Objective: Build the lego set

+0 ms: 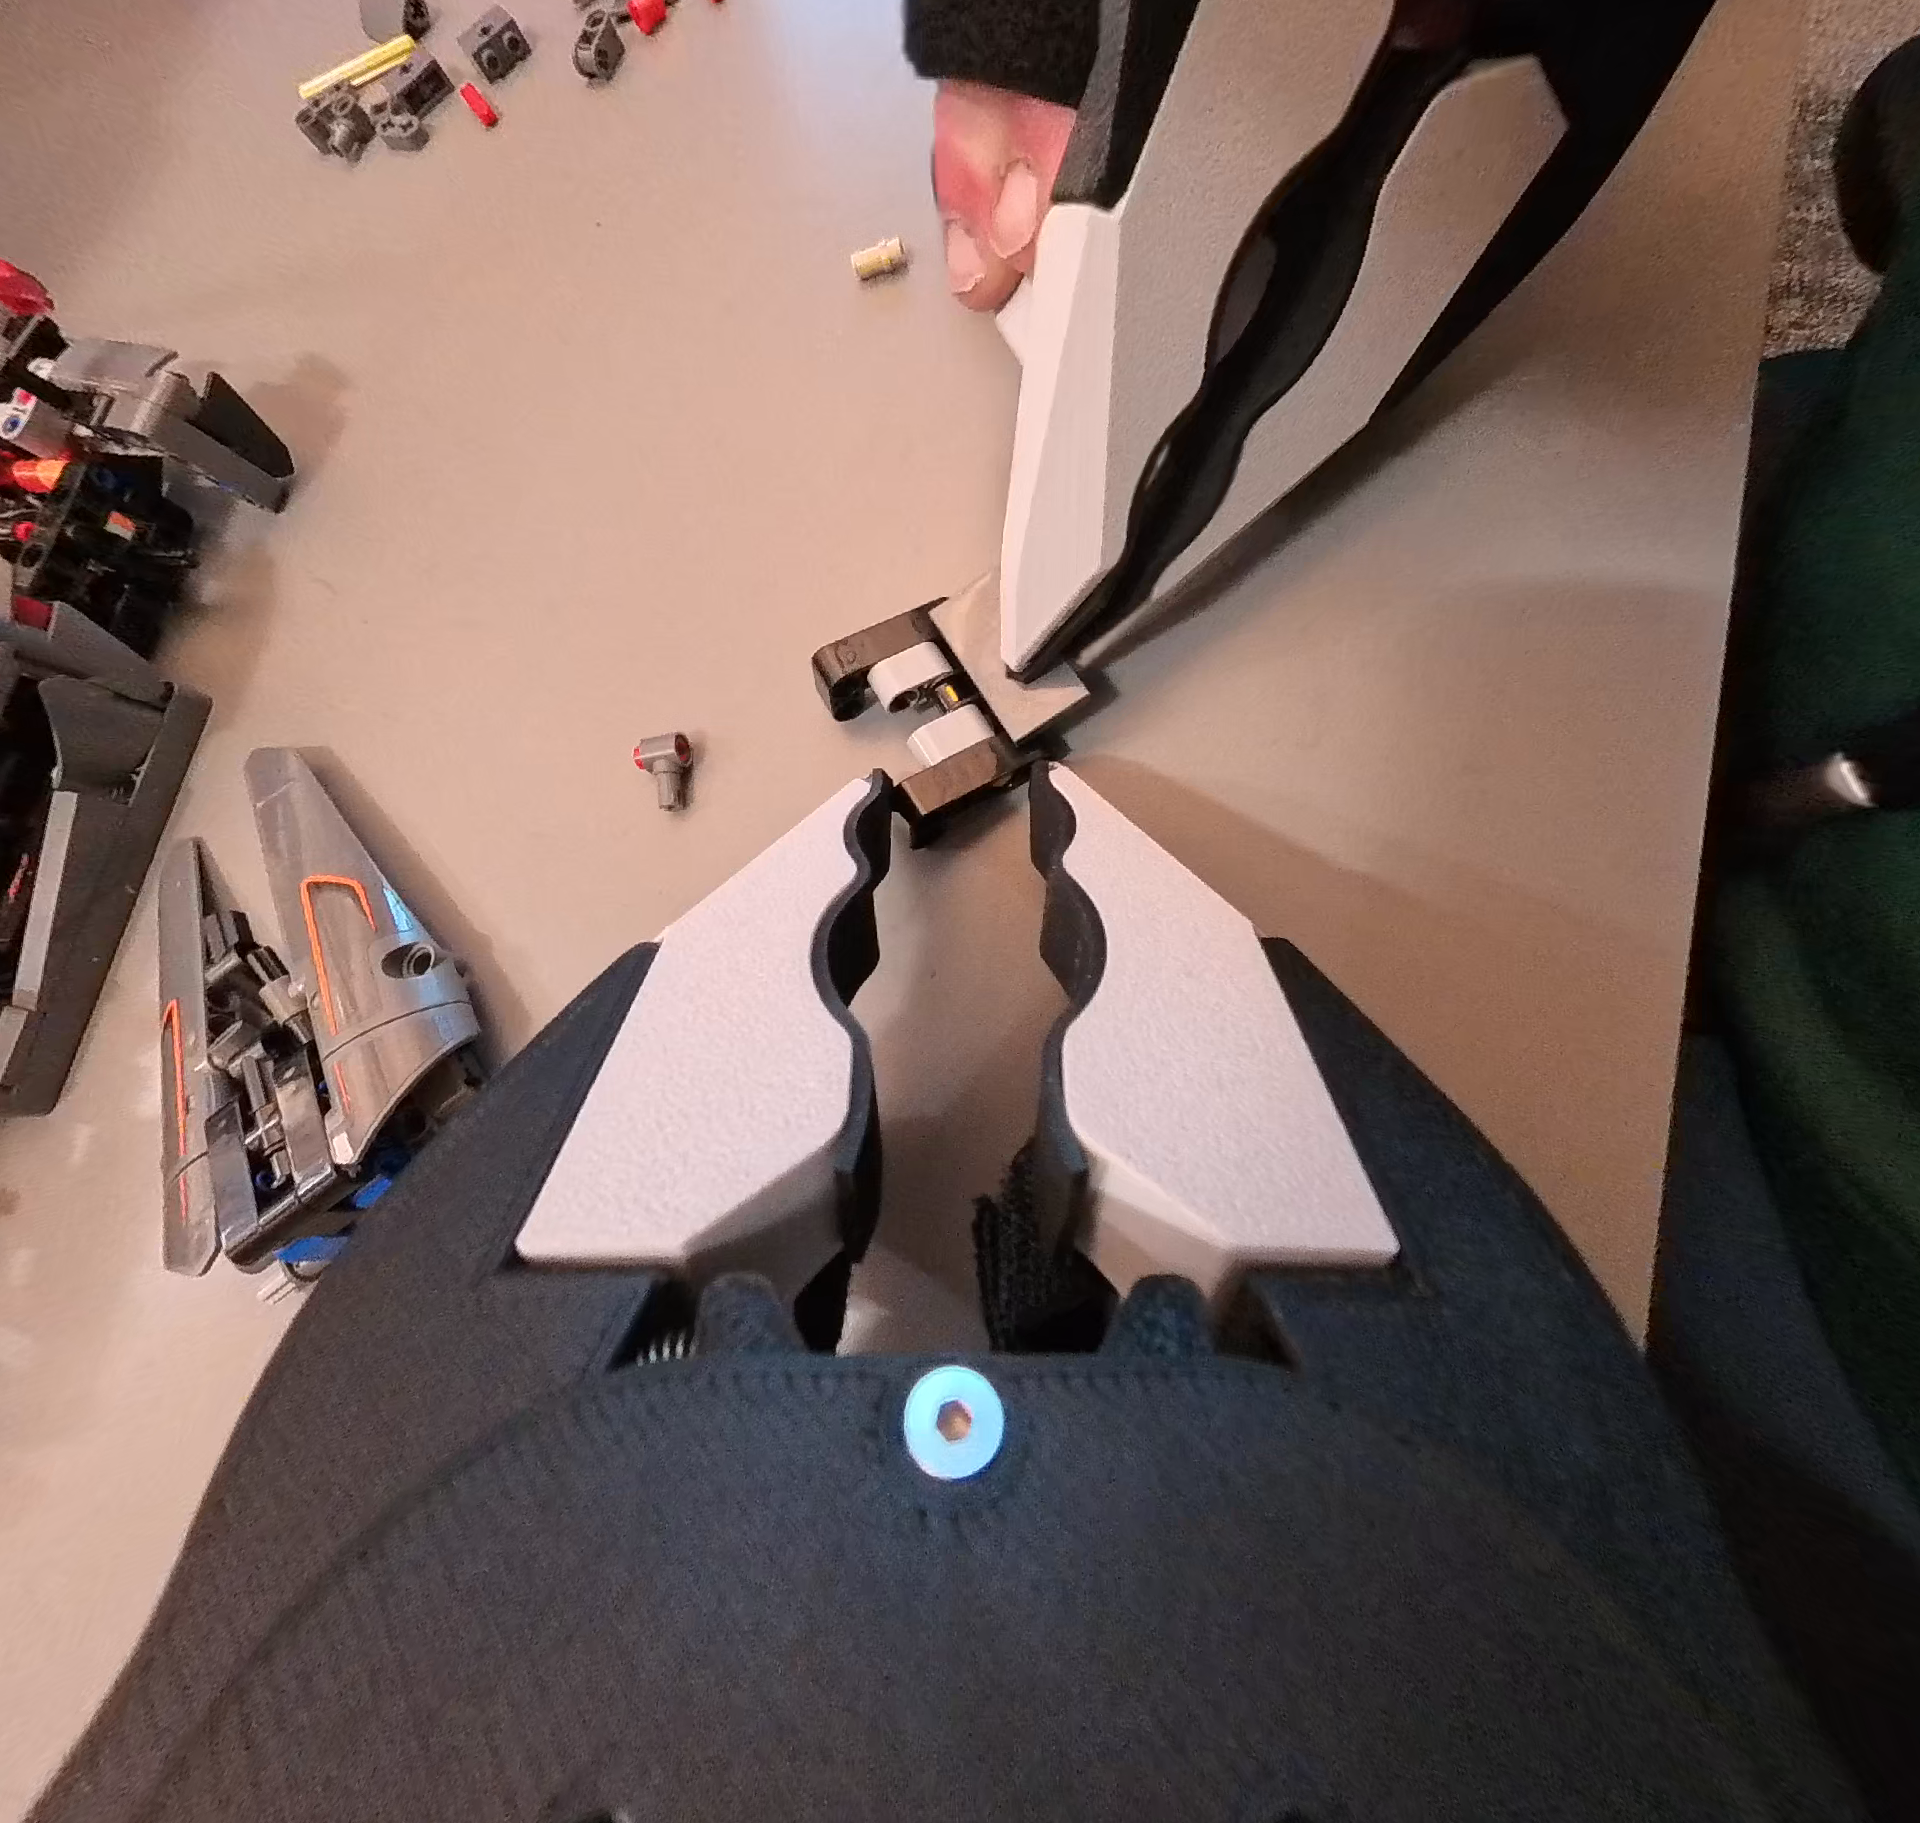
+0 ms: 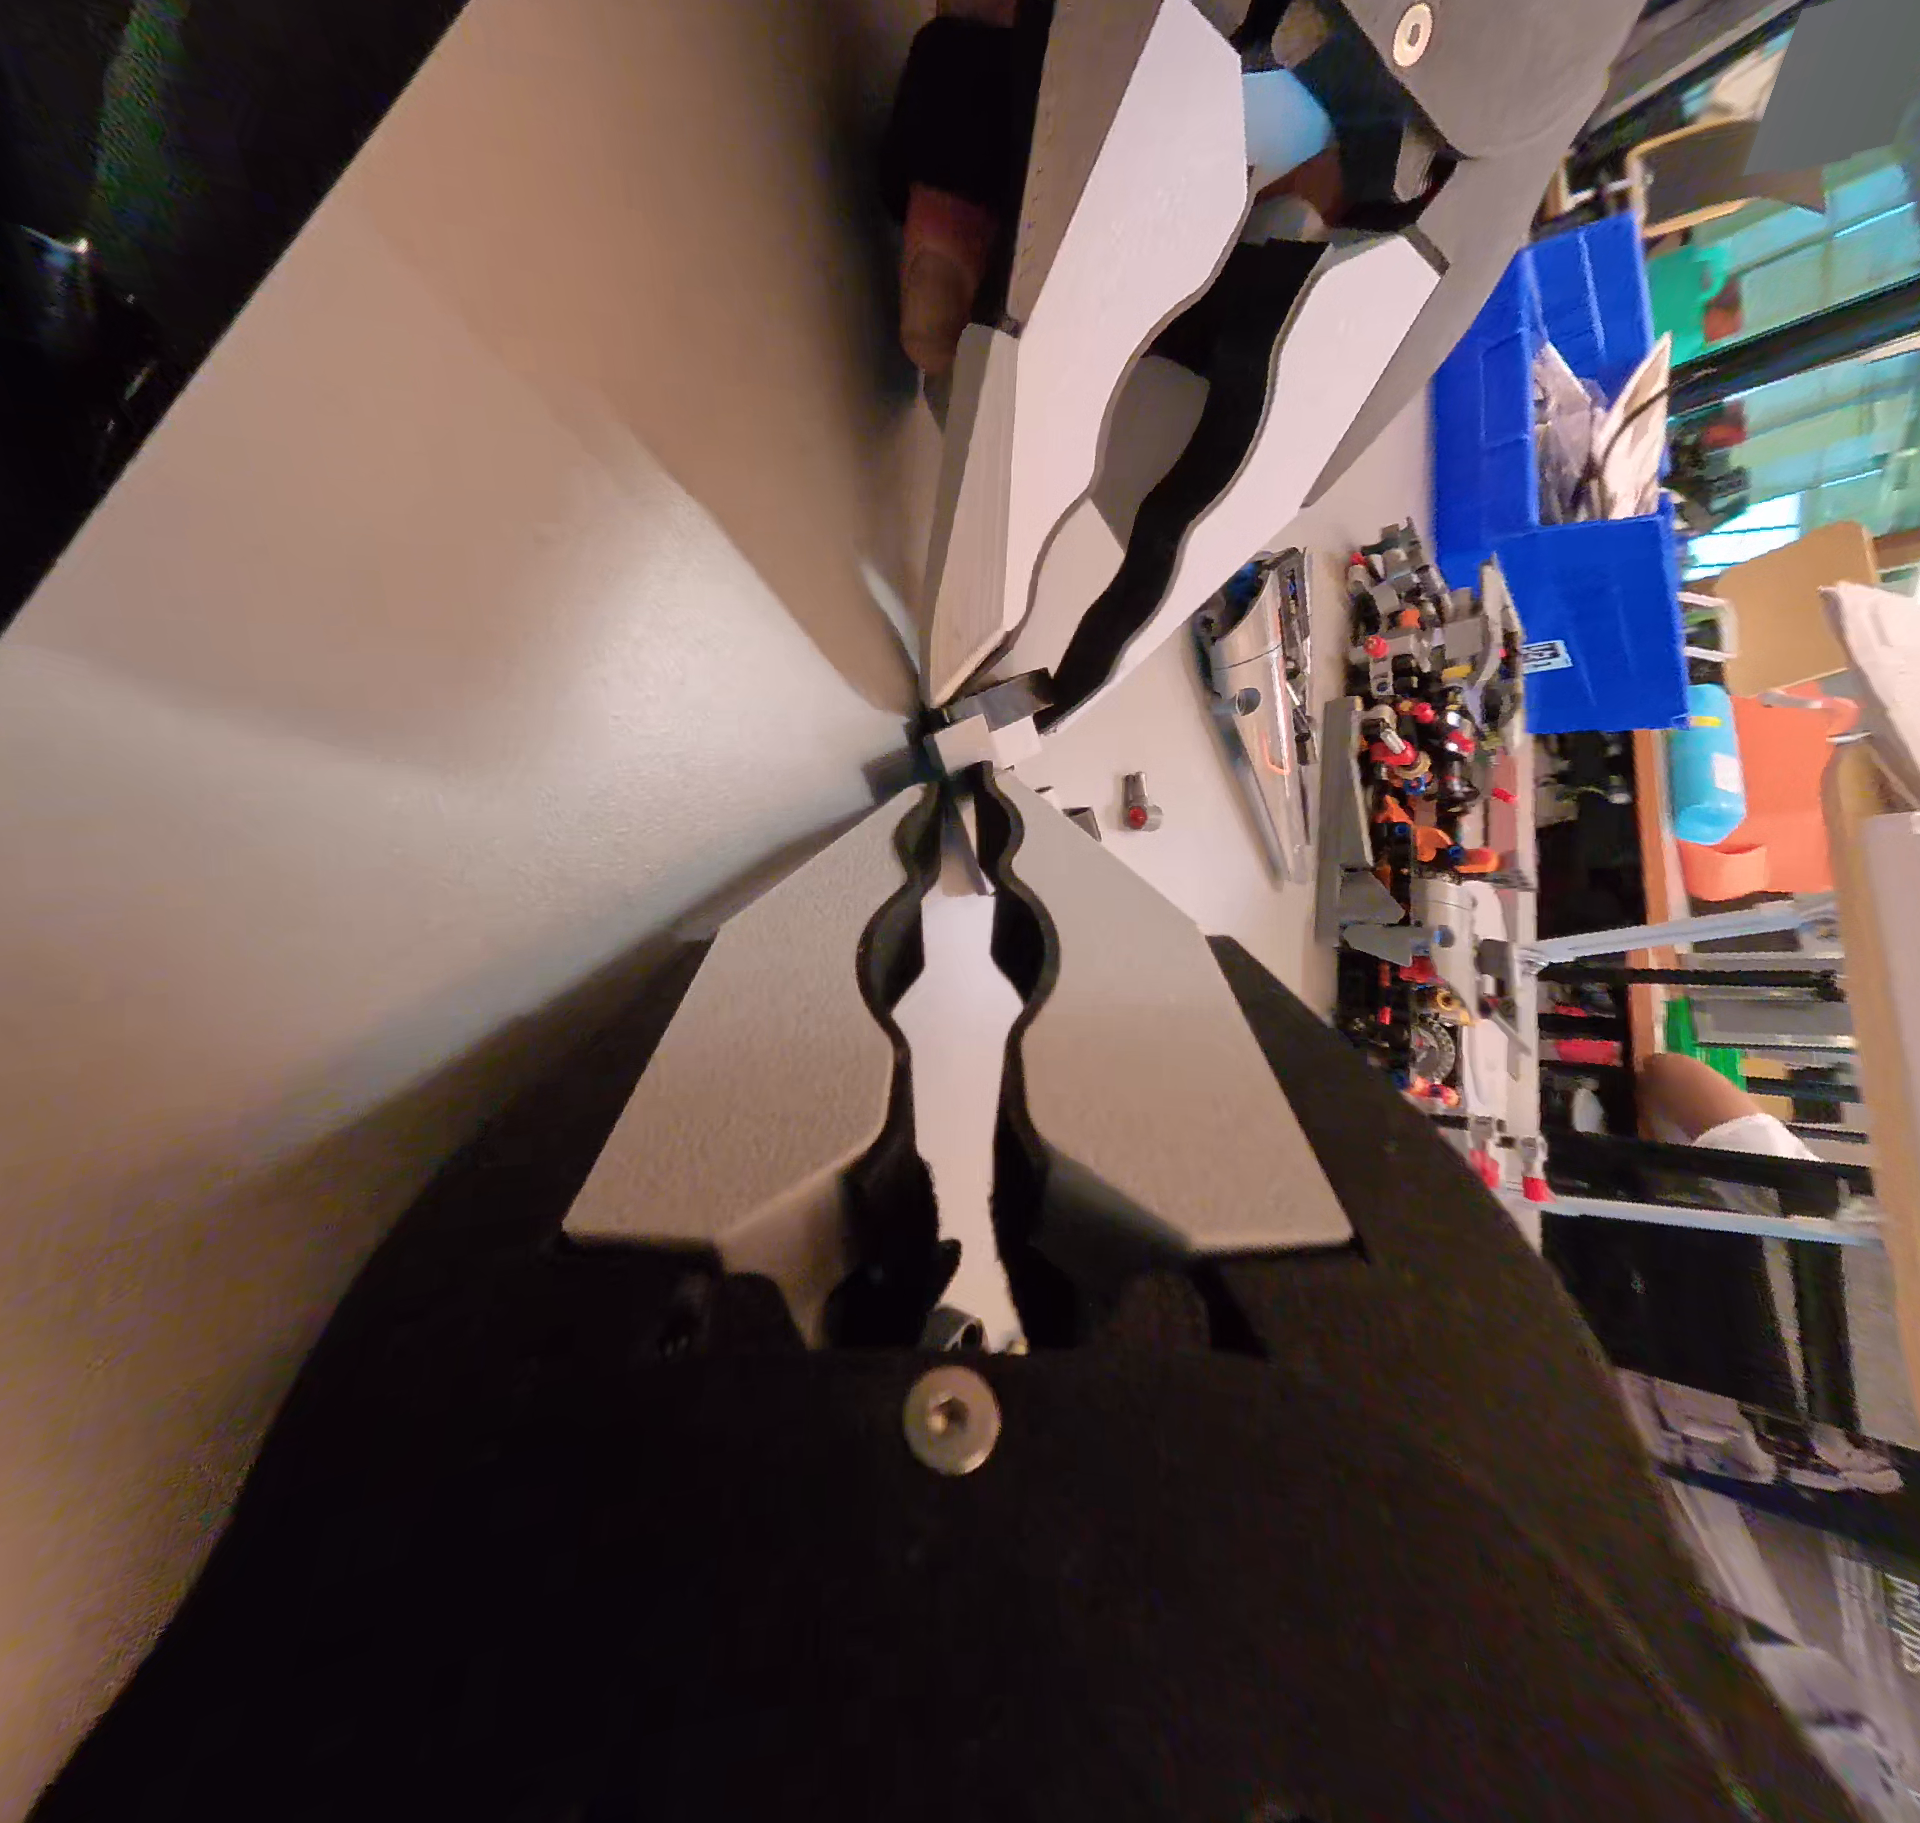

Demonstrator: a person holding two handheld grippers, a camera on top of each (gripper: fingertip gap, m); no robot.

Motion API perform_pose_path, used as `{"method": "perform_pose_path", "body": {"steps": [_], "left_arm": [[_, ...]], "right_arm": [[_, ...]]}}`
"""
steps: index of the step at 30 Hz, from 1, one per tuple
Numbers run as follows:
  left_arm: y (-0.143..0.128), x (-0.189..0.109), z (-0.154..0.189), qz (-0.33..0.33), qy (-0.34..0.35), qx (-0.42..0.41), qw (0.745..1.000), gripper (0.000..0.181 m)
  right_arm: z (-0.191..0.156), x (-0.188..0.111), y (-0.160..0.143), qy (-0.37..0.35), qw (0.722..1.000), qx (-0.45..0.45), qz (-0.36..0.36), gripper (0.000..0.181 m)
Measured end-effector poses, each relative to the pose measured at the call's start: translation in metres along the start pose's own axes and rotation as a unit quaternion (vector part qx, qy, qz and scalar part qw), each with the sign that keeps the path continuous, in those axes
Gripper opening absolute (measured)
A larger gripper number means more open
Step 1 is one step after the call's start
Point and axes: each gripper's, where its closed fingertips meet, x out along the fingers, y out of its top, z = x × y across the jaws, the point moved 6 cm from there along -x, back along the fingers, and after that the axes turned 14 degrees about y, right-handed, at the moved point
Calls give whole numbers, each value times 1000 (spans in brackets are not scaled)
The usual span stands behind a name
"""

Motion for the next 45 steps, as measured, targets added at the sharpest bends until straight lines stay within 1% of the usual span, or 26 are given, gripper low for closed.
{"method": "perform_pose_path", "body": {"steps": [3,6,9,10,11,15,17,19,21,24,25,27,29,30,33,34,36,45], "left_arm": [[0,0,0,0,3,0,1000,25],[0,0,0,-1,11,1,1000,25],[0,0,0,0,14,4,1000,24],[0,1,0,-4,17,6,1000,13],[0,1,1,-5,21,10,1000,9],[0,2,1,-5,29,15,999,9],[1,2,1,-6,30,10,999,9],[1,2,1,-6,37,12,999,10],[1,1,1,-2,40,9,999,17],[2,-2,-1,3,37,-4,999,25],[2,-2,-1,4,37,-5,999,28],[2,-3,-4,4,46,-6,999,32],[3,-5,-7,7,51,-6,999,35],[4,-5,-9,8,54,-6,998,38],[4,-2,-13,6,59,2,998,42],[4,-1,-14,5,63,5,998,45],[5,1,-15,6,57,9,998,49],[8,8,-19,11,33,22,999,55]], "right_arm": [[-1,0,1,9,1000,2,-3,6],[-1,0,-1,21,1000,18,-13,0],[-1,-3,-2,20,999,44,1,0],[-1,-2,-3,20,998,52,-5,0],[0,-2,-4,16,998,55,-7,0],[0,-5,-2,16,997,79,2,0],[4,-8,-3,11,993,118,9,0],[7,-10,-9,13,986,165,7,11],[9,-10,-15,20,975,220,2,25],[8,-10,-11,46,956,288,25,40],[9,-9,-10,49,950,306,27,43],[10,-8,-8,50,940,337,29,43],[9,-5,-7,70,925,371,33,52],[9,-3,-7,75,920,384,37,53],[11,0,-8,87,901,422,46,51],[11,1,-8,91,897,430,48,43],[12,1,-8,87,898,428,47,33],[10,-1,-9,87,905,414,46,32]]}}
